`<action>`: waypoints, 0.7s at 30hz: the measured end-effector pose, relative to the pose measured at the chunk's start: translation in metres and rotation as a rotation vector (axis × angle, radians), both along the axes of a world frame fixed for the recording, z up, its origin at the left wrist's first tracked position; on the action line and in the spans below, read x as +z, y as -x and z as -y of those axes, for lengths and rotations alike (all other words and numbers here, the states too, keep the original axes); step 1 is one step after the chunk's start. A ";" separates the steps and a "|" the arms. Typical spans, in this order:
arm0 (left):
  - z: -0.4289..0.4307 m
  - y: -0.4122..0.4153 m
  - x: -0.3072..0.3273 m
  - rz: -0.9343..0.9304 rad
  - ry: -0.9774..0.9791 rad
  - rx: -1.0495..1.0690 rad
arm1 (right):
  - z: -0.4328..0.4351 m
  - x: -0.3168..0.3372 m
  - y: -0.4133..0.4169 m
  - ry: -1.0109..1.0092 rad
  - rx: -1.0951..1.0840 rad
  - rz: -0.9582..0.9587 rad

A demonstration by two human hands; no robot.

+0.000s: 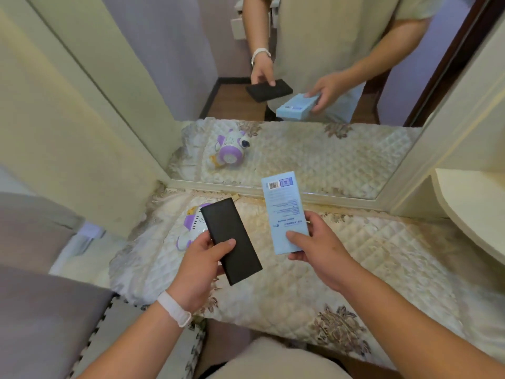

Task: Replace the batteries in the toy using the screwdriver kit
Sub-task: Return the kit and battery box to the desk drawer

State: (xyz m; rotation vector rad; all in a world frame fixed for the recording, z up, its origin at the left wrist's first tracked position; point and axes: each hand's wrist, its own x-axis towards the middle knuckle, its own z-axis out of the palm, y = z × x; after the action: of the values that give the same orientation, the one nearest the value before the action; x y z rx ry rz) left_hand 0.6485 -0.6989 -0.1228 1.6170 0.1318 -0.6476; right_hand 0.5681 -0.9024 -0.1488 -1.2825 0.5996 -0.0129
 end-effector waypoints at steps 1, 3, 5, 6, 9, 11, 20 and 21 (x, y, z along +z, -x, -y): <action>-0.007 -0.001 0.005 0.017 0.009 0.015 | -0.008 0.007 -0.003 0.023 0.033 0.014; -0.024 -0.001 0.015 0.055 0.035 0.064 | -0.025 0.020 -0.010 0.050 0.090 0.042; -0.046 0.003 0.023 0.083 0.067 0.131 | -0.046 0.032 -0.014 0.066 0.150 0.064; -0.060 0.006 0.027 0.094 0.084 0.165 | -0.059 0.038 -0.016 0.075 0.184 0.073; -0.108 0.022 0.030 0.114 0.115 0.265 | -0.107 0.048 -0.019 0.095 0.298 0.081; -0.144 0.040 0.031 0.116 0.131 0.341 | -0.145 0.053 -0.017 0.102 0.362 0.079; -0.334 0.153 0.038 0.166 0.161 0.727 | -0.342 0.070 0.026 0.065 0.659 0.093; -0.354 0.168 0.038 0.163 0.165 0.766 | -0.364 0.070 0.032 0.053 0.695 0.091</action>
State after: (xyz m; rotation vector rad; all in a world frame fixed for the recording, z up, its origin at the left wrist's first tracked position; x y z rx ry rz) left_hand 0.4808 -0.3449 -0.0849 1.3127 0.5316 0.0637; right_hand 0.5357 -0.5385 -0.0786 -1.4774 0.0534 0.4867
